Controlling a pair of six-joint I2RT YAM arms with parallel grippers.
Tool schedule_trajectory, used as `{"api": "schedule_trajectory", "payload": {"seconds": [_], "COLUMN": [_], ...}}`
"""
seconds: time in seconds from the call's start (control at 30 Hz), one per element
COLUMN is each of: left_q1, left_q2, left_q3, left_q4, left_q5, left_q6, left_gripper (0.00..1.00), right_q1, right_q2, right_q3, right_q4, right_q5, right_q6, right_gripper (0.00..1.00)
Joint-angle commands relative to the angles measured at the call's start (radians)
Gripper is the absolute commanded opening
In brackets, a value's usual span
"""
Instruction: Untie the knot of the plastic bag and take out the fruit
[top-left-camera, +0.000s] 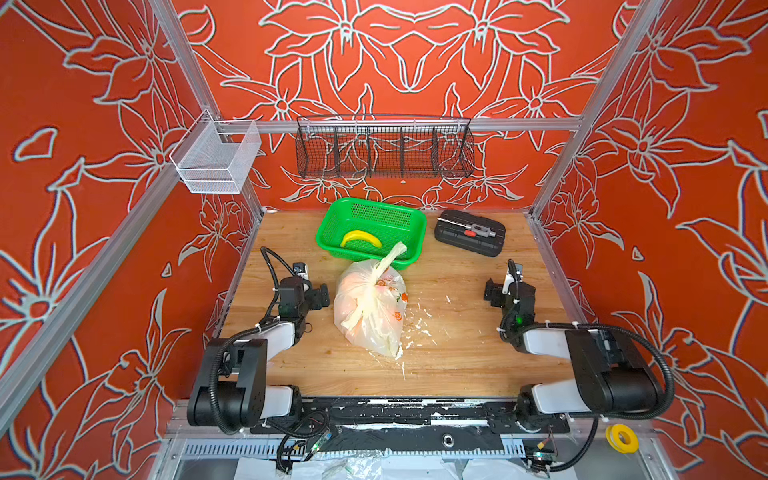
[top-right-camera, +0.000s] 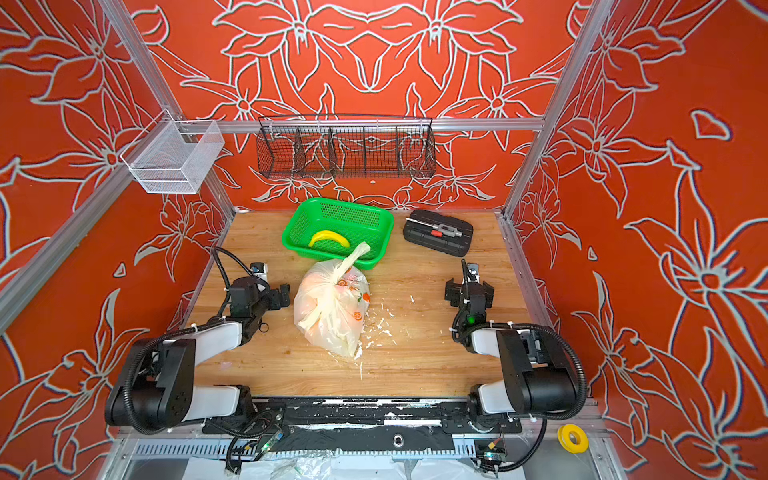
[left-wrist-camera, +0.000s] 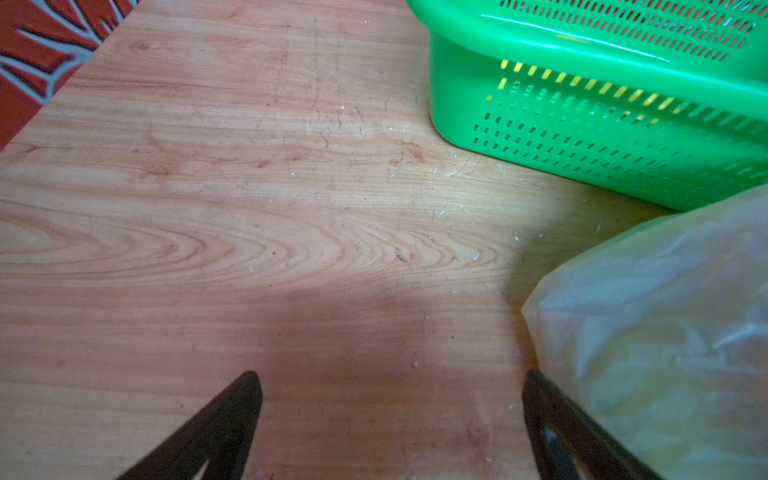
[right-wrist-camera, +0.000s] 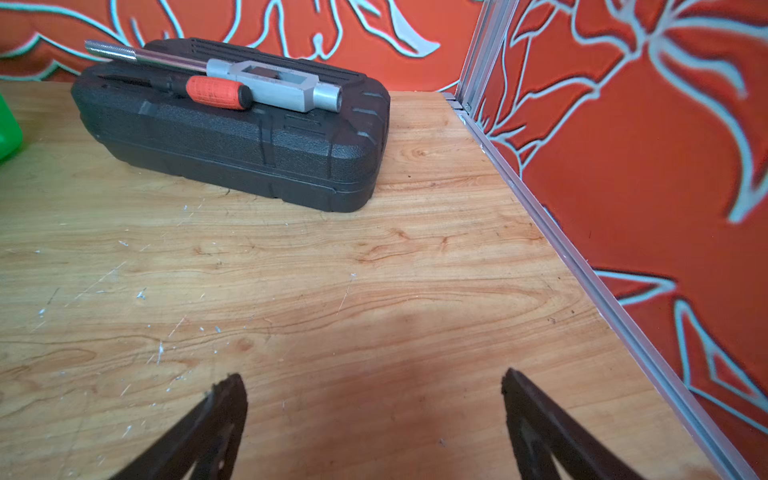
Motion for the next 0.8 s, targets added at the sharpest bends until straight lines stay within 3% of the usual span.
{"api": "schedule_trajectory", "payload": {"seconds": [0.0, 0.57, 0.77], "left_q1": [0.002, 0.001, 0.002], "left_q2": [-0.009, -0.014, -0.069], "left_q3": [0.012, 0.008, -0.045], "left_q4": [0.016, 0.019, 0.062], "left_q5": [0.009, 0.007, -0.013], "left_q6": [0.003, 0.003, -0.008], "left_gripper": [0.97, 0.97, 0.97], "right_q1": [0.003, 0.003, 0.003], "right_q2": [-0.003, -0.007, -0.036], "right_q3": [0.01, 0.002, -0.06], "right_q4": [0.011, 0.02, 0.107], "right_q5": [0.017, 0.017, 0.021], "right_q6": [-0.002, 0.0, -0.001], "right_gripper": [0.97, 0.97, 0.97]}}
